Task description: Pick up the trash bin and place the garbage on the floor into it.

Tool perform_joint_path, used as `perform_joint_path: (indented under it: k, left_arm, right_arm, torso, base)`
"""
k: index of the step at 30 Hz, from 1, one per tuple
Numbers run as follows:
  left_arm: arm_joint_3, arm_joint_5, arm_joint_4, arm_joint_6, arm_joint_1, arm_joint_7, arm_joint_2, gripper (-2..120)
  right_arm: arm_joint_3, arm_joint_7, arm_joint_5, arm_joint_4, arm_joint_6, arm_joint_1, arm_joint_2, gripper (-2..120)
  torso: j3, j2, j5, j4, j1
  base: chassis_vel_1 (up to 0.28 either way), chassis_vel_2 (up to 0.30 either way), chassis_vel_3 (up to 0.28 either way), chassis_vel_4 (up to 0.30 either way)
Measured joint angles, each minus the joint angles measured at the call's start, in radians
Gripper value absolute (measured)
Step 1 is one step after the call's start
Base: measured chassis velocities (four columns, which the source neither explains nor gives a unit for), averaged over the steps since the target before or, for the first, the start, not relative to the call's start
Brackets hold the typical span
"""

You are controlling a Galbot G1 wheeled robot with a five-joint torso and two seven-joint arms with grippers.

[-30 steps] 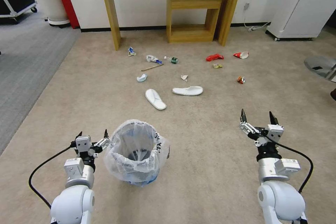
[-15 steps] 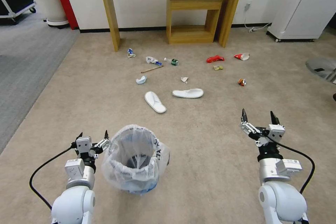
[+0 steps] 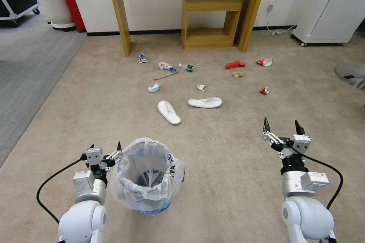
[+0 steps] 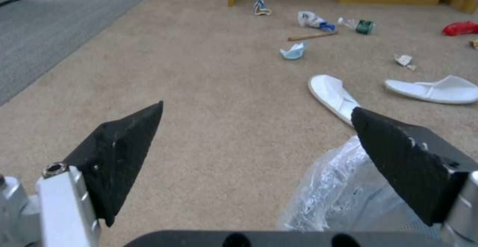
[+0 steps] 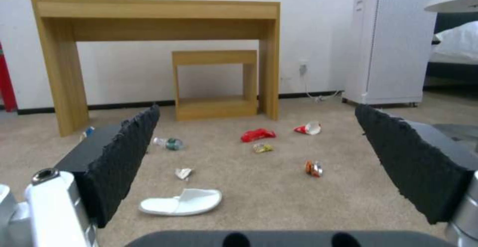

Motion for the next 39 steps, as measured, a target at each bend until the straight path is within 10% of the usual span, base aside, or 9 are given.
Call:
perform_joint_path:
  k: [17, 28, 39]
  left_arm:
    - [0.010, -0.012, -0.005, 0.033, 0.003, -0.021, 0.008, 100]
    - [0.110, -0.476, -0.176, 0.403, 0.046, -0.367, 0.193, 100]
    - [0.164, -0.721, -0.124, 0.429, 0.002, -0.527, 0.327, 100]
  right_arm:
    - [-0.004, 0.004, 0.004, -0.010, -0.007, 0.006, -0.005, 100]
    - [0.009, 0.012, 0.047, -0.026, -0.009, 0.009, -0.040, 100]
    - [0.009, 0.012, 0.044, -0.037, -0.011, 0.017, -0.031, 100]
  torso:
    - [0.000, 0.000, -0.0001, 0.0000, 0.000]
    - [0.000, 0.000, 0.0002, -0.0001, 0.000]
    - [0.000, 0.000, 0.0000, 0.0000, 0.000]
  base:
    - [0.000, 0.000, 0.000, 0.000]
    - [0.000, 0.000, 0.000, 0.000]
    - [0.000, 0.000, 0.000, 0.000]
